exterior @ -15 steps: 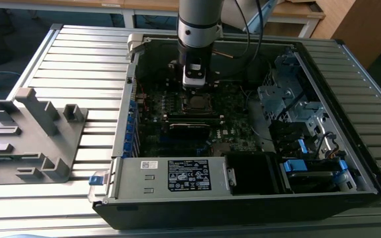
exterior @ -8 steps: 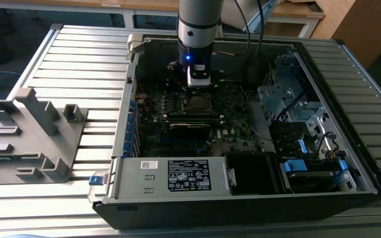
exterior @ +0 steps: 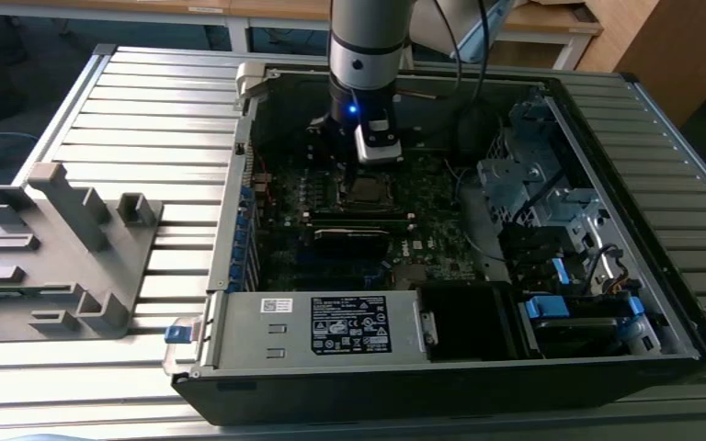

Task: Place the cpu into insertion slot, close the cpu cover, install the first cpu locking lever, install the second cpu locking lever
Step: 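Close the cpu cover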

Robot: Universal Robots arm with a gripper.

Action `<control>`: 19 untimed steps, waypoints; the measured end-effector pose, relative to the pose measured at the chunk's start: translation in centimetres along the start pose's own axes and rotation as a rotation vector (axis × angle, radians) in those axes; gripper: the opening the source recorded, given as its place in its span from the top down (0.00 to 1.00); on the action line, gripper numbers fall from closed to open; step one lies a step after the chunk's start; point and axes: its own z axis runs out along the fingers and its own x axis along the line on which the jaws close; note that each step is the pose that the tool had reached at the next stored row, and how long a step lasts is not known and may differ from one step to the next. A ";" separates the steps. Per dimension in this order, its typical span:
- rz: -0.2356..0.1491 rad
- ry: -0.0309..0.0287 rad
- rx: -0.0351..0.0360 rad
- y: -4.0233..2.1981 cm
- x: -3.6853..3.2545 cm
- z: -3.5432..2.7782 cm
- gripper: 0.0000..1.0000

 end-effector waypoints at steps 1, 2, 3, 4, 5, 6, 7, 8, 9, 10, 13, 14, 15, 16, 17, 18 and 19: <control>-0.018 0.0002 0.0002 0.00 0.00 0.02 0.90; -0.036 0.0004 0.0004 0.00 0.00 0.03 0.90; -0.054 0.0006 0.0006 0.00 0.00 0.05 0.90; -0.072 0.0008 0.0008 0.00 0.00 0.07 0.90; -0.090 0.0010 0.0009 0.00 0.00 0.08 0.90; -0.108 0.0011 0.0011 0.00 0.00 0.10 0.90; -0.128 0.0014 0.0013 0.00 0.00 0.12 0.90; -0.145 0.0016 0.0015 0.00 0.00 0.13 0.90; -0.163 0.0018 0.0017 0.00 0.00 0.15 0.90; -0.181 0.0020 0.0020 0.00 0.00 0.17 0.90; -0.235 0.0026 0.0026 0.00 0.00 0.21 0.90; -0.248 0.0027 0.0030 0.00 0.00 0.21 0.90; -0.251 0.0025 0.0043 -0.01 0.02 0.22 0.90; -0.251 0.0024 0.0045 -0.01 0.03 0.22 0.90; -0.251 0.0023 0.0045 -0.02 0.05 0.22 0.90; -0.251 0.0015 0.0046 -0.04 0.10 0.22 0.90; -0.251 0.0004 0.0043 -0.04 0.13 0.23 0.90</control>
